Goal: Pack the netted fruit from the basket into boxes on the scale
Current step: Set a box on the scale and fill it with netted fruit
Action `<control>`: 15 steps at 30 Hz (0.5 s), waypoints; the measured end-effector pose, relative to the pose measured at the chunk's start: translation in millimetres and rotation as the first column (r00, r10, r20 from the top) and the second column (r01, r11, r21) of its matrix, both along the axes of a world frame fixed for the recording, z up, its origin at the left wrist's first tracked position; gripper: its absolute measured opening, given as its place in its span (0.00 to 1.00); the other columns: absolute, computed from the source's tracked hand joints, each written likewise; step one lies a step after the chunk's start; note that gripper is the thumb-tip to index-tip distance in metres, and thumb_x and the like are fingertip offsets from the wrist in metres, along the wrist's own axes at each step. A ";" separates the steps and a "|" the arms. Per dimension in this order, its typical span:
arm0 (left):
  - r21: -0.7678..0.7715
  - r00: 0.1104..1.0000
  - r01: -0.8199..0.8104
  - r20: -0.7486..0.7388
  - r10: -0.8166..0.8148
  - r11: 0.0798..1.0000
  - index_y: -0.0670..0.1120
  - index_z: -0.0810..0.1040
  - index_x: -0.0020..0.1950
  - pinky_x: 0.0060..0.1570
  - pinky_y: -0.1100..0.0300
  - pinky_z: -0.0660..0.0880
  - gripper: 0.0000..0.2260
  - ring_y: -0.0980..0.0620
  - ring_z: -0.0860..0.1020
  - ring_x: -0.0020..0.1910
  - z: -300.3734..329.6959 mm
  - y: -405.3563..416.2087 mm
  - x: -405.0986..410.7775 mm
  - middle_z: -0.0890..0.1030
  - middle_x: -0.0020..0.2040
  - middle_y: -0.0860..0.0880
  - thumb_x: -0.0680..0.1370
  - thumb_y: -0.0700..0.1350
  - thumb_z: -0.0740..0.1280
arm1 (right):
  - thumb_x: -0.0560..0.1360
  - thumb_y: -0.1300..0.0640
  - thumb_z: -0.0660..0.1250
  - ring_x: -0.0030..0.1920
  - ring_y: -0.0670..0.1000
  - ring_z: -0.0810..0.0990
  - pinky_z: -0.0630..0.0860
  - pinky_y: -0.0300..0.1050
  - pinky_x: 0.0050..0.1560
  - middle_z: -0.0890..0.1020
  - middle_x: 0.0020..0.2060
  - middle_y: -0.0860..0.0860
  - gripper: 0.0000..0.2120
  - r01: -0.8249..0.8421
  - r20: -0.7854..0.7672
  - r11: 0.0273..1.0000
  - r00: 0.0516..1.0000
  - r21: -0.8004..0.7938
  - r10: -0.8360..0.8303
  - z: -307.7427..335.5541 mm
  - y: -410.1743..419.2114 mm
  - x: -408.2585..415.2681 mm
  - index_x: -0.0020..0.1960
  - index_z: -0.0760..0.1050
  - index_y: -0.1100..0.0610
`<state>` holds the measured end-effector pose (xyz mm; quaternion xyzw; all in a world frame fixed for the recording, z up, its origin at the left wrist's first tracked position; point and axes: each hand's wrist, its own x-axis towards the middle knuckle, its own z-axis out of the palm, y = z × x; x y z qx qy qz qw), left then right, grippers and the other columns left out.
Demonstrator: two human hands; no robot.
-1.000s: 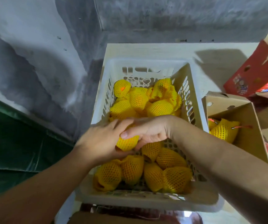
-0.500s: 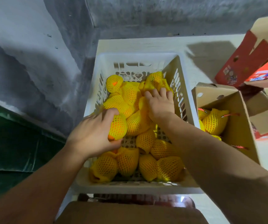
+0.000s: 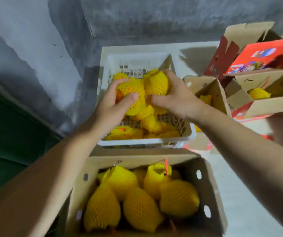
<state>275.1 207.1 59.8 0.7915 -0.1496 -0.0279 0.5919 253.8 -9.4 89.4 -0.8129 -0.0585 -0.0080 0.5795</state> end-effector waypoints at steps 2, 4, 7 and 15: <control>-0.045 0.994 -0.046 0.099 0.050 0.998 0.66 0.74 0.63 0.42 0.61 0.76 0.15 0.56 0.78 0.42 26.5 6.9 -39.7 0.79 0.44 0.55 0.76 0.59 0.67 | 0.74 0.64 0.77 0.45 0.47 0.83 0.81 0.47 0.47 0.83 0.46 0.51 0.22 0.017 0.050 0.993 0.998 0.113 -0.023 18.7 17.1 -37.9 0.62 0.71 0.56; -0.107 0.991 -0.031 0.129 0.044 0.994 0.66 0.75 0.63 0.42 0.57 0.78 0.14 0.50 0.79 0.42 45.9 21.3 -83.3 0.80 0.44 0.51 0.77 0.58 0.67 | 0.72 0.59 0.78 0.48 0.51 0.85 0.83 0.50 0.48 0.84 0.47 0.51 0.21 0.040 0.074 0.976 0.996 0.216 -0.057 30.7 37.0 -82.4 0.61 0.73 0.53; -0.112 0.999 -0.007 0.033 0.010 0.994 0.72 0.75 0.62 0.45 0.50 0.81 0.15 0.49 0.82 0.50 55.0 49.1 -150.6 0.83 0.53 0.57 0.76 0.64 0.67 | 0.70 0.51 0.80 0.48 0.49 0.85 0.83 0.49 0.47 0.85 0.47 0.47 0.22 0.161 0.081 0.950 0.979 0.268 -0.189 32.6 63.4 -157.3 0.61 0.76 0.50; -0.050 0.975 -0.157 -0.168 0.147 0.986 0.67 0.61 0.69 0.45 0.57 0.80 0.30 0.54 0.82 0.55 44.5 85.1 -237.0 0.76 0.60 0.63 0.70 0.72 0.67 | 0.68 0.43 0.79 0.55 0.56 0.84 0.84 0.62 0.55 0.84 0.53 0.52 0.23 0.475 -0.079 0.813 0.875 0.337 -0.478 20.1 116.6 -294.1 0.59 0.77 0.45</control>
